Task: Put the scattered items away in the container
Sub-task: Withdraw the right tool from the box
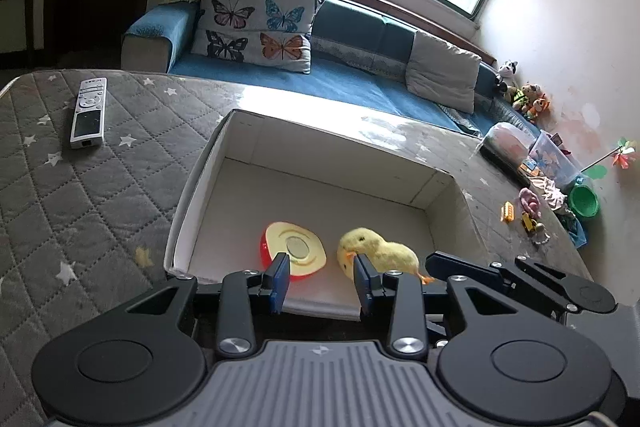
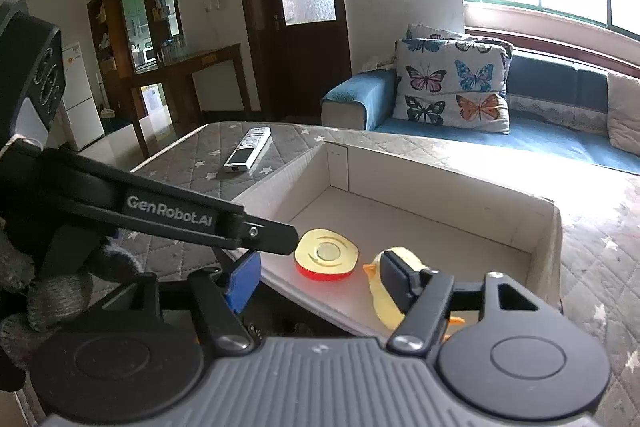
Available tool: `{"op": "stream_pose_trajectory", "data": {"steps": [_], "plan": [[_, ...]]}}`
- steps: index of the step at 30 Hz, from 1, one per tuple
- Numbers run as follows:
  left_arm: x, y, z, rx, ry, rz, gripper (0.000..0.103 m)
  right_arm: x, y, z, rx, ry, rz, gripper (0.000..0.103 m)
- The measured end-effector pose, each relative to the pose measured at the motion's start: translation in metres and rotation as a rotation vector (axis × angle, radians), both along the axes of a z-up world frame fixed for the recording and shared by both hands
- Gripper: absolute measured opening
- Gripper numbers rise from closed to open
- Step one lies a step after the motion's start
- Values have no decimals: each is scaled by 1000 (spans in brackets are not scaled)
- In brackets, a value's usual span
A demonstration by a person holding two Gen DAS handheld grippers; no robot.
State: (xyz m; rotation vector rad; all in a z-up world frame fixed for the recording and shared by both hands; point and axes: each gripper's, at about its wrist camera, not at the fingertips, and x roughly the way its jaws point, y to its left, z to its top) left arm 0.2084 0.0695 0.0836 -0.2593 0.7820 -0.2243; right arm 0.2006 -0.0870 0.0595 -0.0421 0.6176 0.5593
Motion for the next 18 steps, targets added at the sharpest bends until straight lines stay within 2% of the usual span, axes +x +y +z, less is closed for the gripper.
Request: {"op": "stream_pose_trajectory", "data": {"steps": [11,15,18], "plan": [[-40,-2,-6,29,-31,14,38,-36,-12,-8,8,8,-4,68],[-53,-4,-9,48,-46,21,38,-47,-12,-15,0,13,-7,74],[-63,-5,-12,62,-57,27,38,-54,-13,-20,3,22,-12,74]]}}
